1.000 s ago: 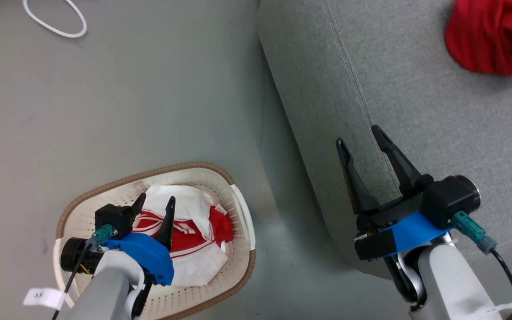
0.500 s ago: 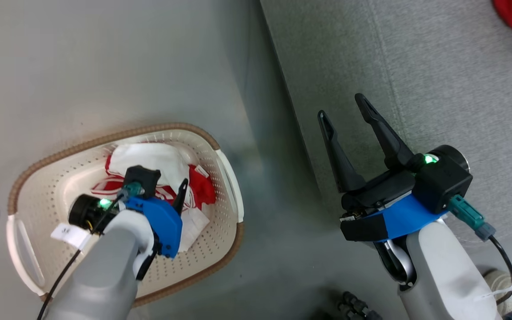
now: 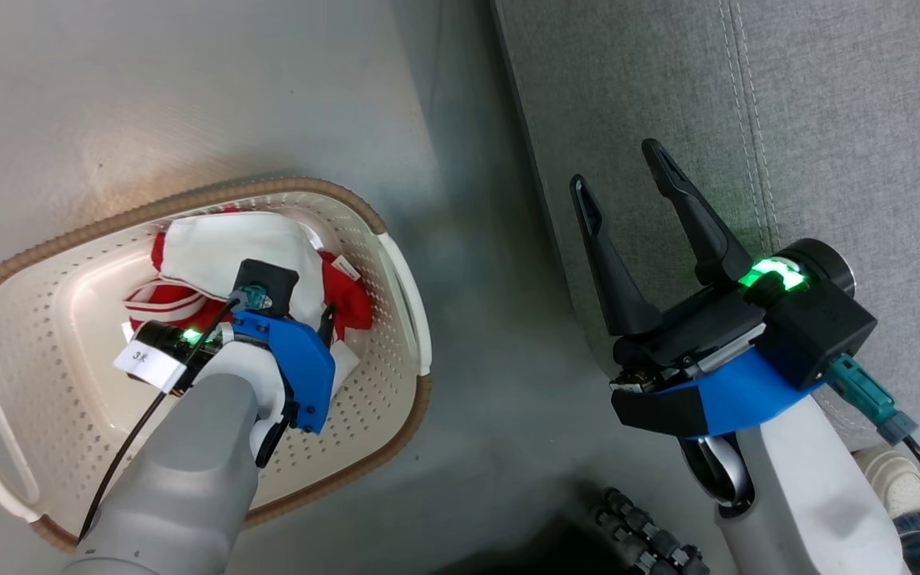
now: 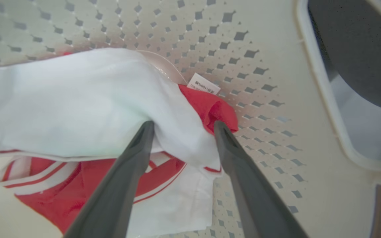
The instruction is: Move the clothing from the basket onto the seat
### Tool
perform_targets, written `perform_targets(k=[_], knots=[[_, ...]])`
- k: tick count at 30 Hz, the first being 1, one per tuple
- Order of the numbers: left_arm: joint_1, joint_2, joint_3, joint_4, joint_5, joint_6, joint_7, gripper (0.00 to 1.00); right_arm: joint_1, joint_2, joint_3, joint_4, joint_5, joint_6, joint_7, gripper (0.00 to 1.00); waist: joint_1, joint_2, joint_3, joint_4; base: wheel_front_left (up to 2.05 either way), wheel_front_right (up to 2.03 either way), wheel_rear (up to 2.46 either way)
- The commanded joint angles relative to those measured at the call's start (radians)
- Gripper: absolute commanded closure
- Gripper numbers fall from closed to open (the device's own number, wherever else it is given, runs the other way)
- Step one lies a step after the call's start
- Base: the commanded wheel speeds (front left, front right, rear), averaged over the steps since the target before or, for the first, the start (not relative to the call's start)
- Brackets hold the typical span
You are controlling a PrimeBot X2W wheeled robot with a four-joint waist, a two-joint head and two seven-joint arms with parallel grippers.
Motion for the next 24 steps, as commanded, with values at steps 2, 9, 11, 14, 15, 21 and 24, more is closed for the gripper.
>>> perform_targets(k=[2,9,11,14,15,21,24], knots=[[-0.030,-0.008,-0.001,0.026,-0.007,0.012,0.007,0.00,-0.008,0.000,0.004,-0.015,0.006,0.000,-0.006,0.00,0.0000,0.0000,0.015,-0.009,0.00,0.00,0.00],[-0.065,-0.020,-0.023,0.089,0.015,0.077,0.042,0.12,0.015,0.000,-0.005,-0.037,0.000,0.000,-0.008,0.00,0.0000,0.0000,0.041,-0.016,0.00,0.00,0.00],[-0.073,-0.020,-0.033,0.096,0.020,0.078,0.056,1.00,0.021,0.000,-0.007,-0.043,-0.002,0.000,-0.009,0.00,0.0000,0.0000,0.043,-0.015,0.00,0.00,0.00],[-0.080,-0.016,-0.040,0.107,0.017,0.070,0.069,1.00,0.024,0.000,-0.009,-0.046,0.000,0.000,-0.009,0.00,0.0000,0.0000,0.045,-0.014,0.00,0.00,0.00],[-0.082,-0.015,-0.040,0.109,0.015,0.069,0.067,1.00,0.023,0.000,-0.009,-0.046,0.001,0.000,-0.009,0.00,0.0000,0.0000,0.045,-0.014,0.00,0.00,0.00],[-0.098,-0.007,-0.039,0.117,0.002,0.049,0.062,1.00,-0.002,0.000,0.006,-0.038,0.008,0.000,-0.011,0.00,0.0000,0.0000,0.033,-0.012,0.00,0.00,0.00],[-0.104,-0.006,-0.039,0.119,-0.005,0.042,0.050,1.00,-0.007,0.000,0.006,-0.032,0.005,0.000,-0.011,0.00,0.0000,0.0000,0.024,-0.008,0.00,0.00,0.00]])
